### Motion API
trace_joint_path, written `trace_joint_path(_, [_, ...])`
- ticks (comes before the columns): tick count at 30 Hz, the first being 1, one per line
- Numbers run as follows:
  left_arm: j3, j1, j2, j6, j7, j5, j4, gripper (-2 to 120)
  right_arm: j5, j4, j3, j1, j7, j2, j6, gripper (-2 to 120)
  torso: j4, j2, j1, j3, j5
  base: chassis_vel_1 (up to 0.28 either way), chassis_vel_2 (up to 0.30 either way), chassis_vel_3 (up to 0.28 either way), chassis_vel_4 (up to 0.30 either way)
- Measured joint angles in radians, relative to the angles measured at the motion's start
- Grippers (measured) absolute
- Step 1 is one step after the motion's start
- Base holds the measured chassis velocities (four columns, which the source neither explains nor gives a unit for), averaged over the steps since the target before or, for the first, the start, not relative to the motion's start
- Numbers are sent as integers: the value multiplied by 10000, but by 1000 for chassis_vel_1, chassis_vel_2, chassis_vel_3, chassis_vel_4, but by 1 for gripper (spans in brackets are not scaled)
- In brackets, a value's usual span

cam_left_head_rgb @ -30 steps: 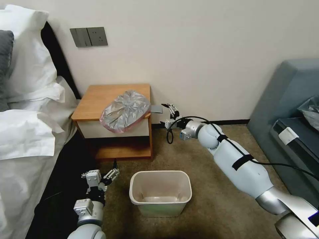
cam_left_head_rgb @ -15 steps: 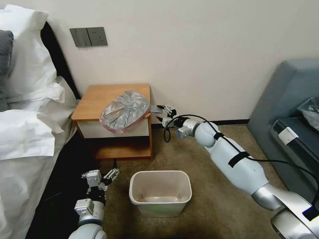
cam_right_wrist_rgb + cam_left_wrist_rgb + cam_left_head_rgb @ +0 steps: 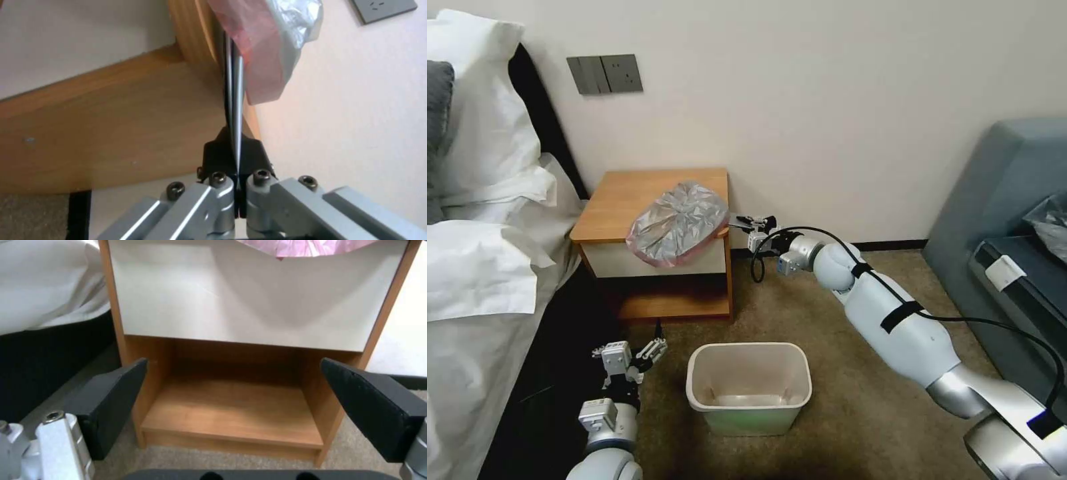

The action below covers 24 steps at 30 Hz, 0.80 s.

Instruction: Pick up the garbage bag from the table and place it over the trash can.

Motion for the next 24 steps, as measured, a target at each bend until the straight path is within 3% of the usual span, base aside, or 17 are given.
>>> trace_joint_path(10, [-157, -160, -61, -45, -22, -15, 108, 97, 697, 767, 169, -416, -25, -338, -293, 0, 0, 0, 0, 0, 1, 0, 0, 0, 0])
trace_joint_path(15, [-718, -278, -62, -46, -67, -263, 77, 97, 1391, 1887, 593, -1205, -26, -563, -645, 0, 0, 0, 0, -1, -1, 0, 0, 0, 0])
trace_joint_path(17, [-1024, -219, -71, -90, -116, -386, -102, 97, 1784, 2641, 733, -1759, -53, -733, -925, 0, 0, 0, 0, -1, 0, 0, 0, 0, 0])
trace_joint_path(19, [-1024, -219, -71, -90, -116, -386, -102, 97, 1784, 2641, 733, -1759, -53, -733, -925, 0, 0, 0, 0, -1, 0, 0, 0, 0, 0])
trace_joint_path(20, [-1241, -66, -74, -139, -225, -510, -412, 97, 2078, 3373, 802, -2419, -117, -973, -1243, 0, -1, 0, 0, -1, 1, 0, 0, 0, 0])
trace_joint_path(24, [-1414, 115, -74, -179, -345, -649, -881, 96, 2241, 4129, 797, -3245, -122, -1260, -1438, 0, 0, 0, -1, -2, 1, 0, 0, 0, 0])
